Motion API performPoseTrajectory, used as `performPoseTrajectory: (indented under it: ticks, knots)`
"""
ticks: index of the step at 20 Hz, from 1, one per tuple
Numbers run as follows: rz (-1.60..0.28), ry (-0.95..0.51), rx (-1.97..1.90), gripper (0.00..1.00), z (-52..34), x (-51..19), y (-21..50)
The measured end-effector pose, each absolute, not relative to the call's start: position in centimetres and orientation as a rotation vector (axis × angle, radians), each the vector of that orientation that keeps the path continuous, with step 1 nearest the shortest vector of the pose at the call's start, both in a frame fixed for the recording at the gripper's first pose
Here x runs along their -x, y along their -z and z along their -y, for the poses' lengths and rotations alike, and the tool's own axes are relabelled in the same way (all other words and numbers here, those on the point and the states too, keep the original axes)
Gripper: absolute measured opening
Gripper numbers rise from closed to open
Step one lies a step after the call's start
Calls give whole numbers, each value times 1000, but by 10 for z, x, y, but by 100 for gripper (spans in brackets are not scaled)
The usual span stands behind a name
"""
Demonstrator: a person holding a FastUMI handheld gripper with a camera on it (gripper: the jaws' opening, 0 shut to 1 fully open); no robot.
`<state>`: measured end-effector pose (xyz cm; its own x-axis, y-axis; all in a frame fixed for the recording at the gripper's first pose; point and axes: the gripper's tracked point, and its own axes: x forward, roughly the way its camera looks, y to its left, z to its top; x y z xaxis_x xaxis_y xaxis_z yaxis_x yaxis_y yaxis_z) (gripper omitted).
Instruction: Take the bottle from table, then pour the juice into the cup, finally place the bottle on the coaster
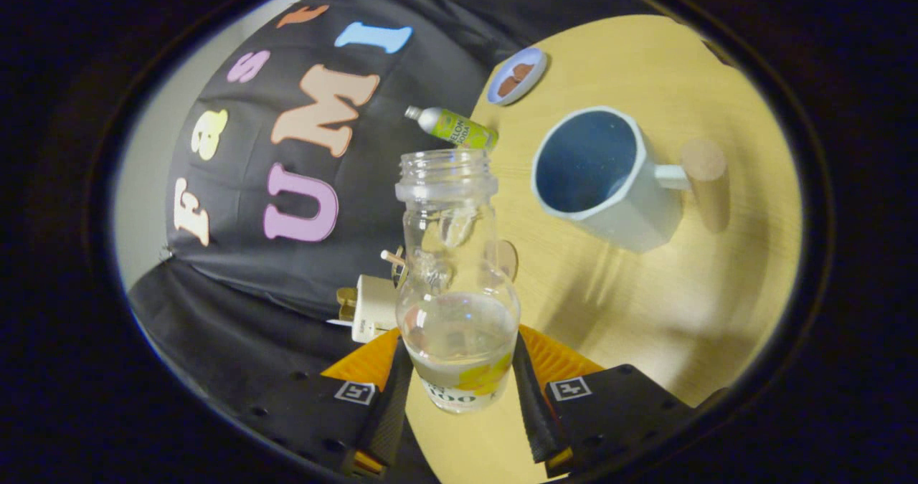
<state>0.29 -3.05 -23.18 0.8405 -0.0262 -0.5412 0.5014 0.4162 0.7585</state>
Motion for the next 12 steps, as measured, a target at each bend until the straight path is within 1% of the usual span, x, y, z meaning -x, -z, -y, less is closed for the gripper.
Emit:
performPoseTrajectory:
  ticks: [3, 12]
  knots:
    - [-451, 336, -985, 72, 24, -15, 228]
    - [-422, 352, -654, 72, 24, -53, 240]
